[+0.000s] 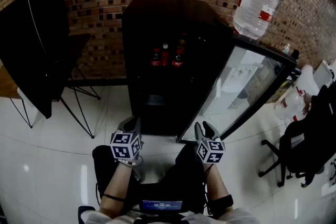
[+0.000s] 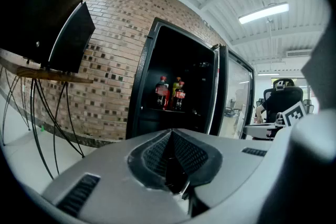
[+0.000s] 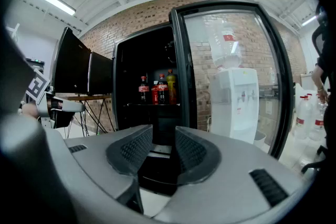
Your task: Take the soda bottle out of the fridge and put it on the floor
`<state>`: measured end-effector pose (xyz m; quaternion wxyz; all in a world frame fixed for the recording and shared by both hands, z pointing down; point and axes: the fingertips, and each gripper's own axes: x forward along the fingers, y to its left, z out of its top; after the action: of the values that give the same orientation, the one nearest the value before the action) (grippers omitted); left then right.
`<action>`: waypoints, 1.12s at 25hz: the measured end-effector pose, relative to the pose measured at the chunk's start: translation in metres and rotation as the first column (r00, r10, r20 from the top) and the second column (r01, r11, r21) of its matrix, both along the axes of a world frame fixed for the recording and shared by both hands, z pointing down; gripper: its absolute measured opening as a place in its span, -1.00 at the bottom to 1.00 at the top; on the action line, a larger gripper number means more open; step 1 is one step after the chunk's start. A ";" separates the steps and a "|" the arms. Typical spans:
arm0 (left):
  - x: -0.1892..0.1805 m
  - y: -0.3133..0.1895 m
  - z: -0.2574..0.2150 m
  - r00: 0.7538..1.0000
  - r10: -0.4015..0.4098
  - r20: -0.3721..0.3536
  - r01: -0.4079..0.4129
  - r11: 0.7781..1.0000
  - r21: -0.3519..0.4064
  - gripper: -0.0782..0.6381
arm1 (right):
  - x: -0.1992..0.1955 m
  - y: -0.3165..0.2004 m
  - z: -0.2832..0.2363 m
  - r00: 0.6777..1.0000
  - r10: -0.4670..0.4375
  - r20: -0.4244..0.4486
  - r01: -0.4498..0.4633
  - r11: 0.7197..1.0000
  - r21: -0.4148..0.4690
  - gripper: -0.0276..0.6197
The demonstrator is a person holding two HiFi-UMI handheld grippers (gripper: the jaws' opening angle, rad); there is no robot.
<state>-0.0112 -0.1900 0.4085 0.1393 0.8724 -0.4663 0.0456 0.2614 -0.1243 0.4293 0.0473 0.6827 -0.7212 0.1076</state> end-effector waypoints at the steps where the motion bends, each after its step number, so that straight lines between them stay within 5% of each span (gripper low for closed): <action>1: 0.000 0.000 -0.001 1.000 0.003 0.003 -0.003 1.000 0.001 -0.78 | -0.003 0.000 0.002 1.000 -0.006 0.004 0.006 1.000 -0.003 -0.40; 14: -0.004 0.000 -0.012 1.000 0.022 0.001 -0.022 1.000 0.009 -0.78 | -0.049 -0.034 -0.037 0.995 -0.098 -0.024 0.099 0.994 0.046 -0.37; 21: -0.005 -0.002 -0.003 0.999 0.024 -0.031 -0.025 1.000 -0.007 -0.78 | -0.067 -0.126 -0.120 0.986 -0.148 -0.080 0.157 0.979 0.126 -0.31; 28: -0.010 -0.001 0.000 0.998 0.040 -0.044 -0.041 0.999 -0.016 -0.78 | -0.065 -0.222 -0.163 0.986 -0.086 -0.140 0.103 0.988 0.119 -0.21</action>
<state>-0.0209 -0.1912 0.4090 0.1560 0.8811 -0.4452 0.0334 0.1967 -0.3466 0.2664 0.0575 0.6550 -0.7533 0.0135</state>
